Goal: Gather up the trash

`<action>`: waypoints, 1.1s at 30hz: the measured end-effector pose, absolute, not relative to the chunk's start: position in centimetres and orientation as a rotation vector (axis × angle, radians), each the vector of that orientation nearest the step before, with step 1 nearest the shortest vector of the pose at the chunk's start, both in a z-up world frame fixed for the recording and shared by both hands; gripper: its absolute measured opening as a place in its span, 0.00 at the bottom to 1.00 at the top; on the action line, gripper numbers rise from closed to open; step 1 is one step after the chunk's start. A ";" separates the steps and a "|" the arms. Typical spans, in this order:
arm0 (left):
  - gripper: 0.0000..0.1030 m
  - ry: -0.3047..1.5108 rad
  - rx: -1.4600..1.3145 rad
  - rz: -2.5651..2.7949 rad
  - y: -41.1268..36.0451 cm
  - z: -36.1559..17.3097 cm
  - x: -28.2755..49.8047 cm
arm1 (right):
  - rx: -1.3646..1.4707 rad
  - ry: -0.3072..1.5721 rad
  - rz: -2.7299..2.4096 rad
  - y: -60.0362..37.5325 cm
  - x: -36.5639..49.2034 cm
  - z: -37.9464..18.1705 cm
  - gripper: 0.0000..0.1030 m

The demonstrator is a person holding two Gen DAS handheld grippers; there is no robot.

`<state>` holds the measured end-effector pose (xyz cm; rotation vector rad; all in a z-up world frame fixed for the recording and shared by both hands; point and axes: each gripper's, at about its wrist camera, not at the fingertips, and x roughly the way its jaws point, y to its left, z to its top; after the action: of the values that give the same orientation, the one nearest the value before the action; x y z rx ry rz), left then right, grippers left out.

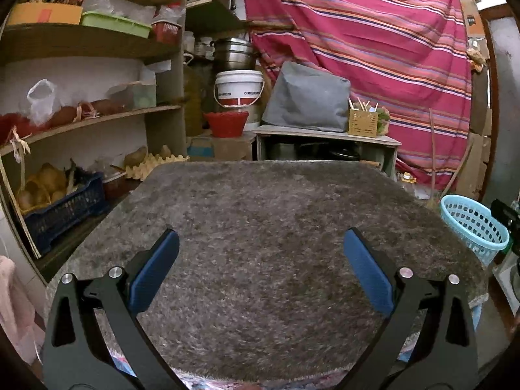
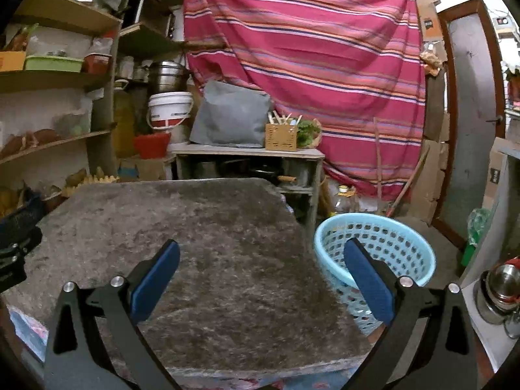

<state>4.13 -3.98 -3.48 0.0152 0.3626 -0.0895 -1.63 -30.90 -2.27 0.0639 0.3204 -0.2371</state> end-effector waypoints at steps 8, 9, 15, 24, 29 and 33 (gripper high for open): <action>0.95 0.332 0.044 -0.076 -3.9 -3.6 3.6 | 0.067 0.346 -0.202 -28.8 -0.4 -3.1 0.96; 0.95 0.332 0.048 -0.075 -3.9 -3.6 3.7 | 0.065 0.351 -0.197 -28.5 -0.3 -3.2 0.96; 0.95 0.309 0.053 -0.073 -3.9 -3.7 3.3 | 0.032 0.383 -0.177 -26.9 0.6 -4.0 0.96; 0.95 0.313 0.048 -0.058 -3.8 -3.7 3.5 | 0.024 0.392 -0.179 -26.4 0.9 -4.3 0.96; 0.95 0.315 0.060 -0.052 -4.1 -3.7 3.6 | 0.018 0.383 -0.174 -25.9 1.1 -4.2 0.96; 0.95 0.317 0.059 -0.050 -4.1 -3.8 3.6 | 0.009 0.380 -0.168 -25.4 1.3 -4.2 0.96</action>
<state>3.60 -4.10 -3.82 0.0587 0.3168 -0.0504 1.32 -25.41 -4.18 0.0087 0.3798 -0.1676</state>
